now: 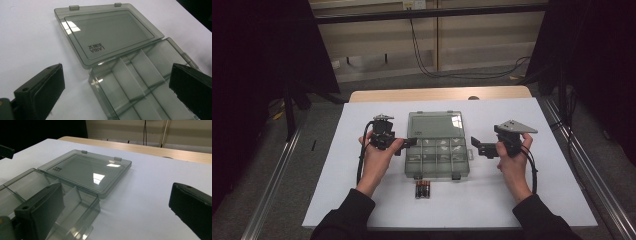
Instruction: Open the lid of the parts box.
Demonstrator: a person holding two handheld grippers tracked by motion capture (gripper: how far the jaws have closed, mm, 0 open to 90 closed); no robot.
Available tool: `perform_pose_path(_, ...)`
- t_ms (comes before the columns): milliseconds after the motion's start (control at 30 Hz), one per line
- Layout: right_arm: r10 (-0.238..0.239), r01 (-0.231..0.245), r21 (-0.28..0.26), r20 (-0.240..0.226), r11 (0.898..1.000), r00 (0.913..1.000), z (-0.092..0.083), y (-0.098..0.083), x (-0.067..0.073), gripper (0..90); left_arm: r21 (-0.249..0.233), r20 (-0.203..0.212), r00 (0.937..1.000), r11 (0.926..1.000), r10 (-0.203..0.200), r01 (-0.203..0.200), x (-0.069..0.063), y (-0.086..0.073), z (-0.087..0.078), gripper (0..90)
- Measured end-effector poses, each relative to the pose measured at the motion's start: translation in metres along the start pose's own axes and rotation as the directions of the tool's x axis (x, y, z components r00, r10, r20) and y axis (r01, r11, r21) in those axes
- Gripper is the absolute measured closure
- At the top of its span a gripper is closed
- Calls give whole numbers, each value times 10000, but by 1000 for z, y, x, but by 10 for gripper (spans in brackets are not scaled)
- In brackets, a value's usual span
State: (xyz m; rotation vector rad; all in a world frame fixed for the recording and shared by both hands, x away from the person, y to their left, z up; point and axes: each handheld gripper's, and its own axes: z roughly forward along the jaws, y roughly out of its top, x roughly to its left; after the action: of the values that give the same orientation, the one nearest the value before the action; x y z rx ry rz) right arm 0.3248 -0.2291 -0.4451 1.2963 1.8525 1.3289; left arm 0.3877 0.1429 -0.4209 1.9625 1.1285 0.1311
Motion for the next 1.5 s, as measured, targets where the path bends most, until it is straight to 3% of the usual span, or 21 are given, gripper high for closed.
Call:
perform_pose_path(133, -61, 61, -42, 45, 10000, 10000, -7, -5, -3, 0, 39, 1, 9999, 9998, 169, -169, -4, -2, -3, 0)
perform_pose_path(300, -127, 130, -152, 201, 9998, 9997, -24, -16, -7, 0, 181, 336, 9994, 9998, 66, -72, -9, -8, -7, 0)
perform_pose_path(600, -312, 326, -509, 281, 9982, 9991, -56, -30, -20, 0, 347, 347, 9992, 9992, 181, -193, -22, -15, -12, 5)
perform_pose_path(800, -327, 357, -620, 500, 9974, 9982, -74, -34, -26, 0, 439, 619, 9981, 9990, 42, -69, -29, -21, -16, 9)
perform_pose_path(933, -333, 368, -620, 566, 9974, 9978, -85, -41, -31, 0, 583, 514, 9984, 9979, 234, -264, -40, -27, -22, 14)
perform_pose_path(1300, -421, 467, -636, 721, 9969, 9965, -105, -50, -35, 0, 934, 204, 9979, 9936, 622, -638, -53, -43, -24, 24)
perform_pose_path(1500, -223, 272, -708, 690, 9971, 9974, -120, -55, -35, 0, 1052, 223, 9970, 9915, 744, -764, -58, -52, -30, 45)
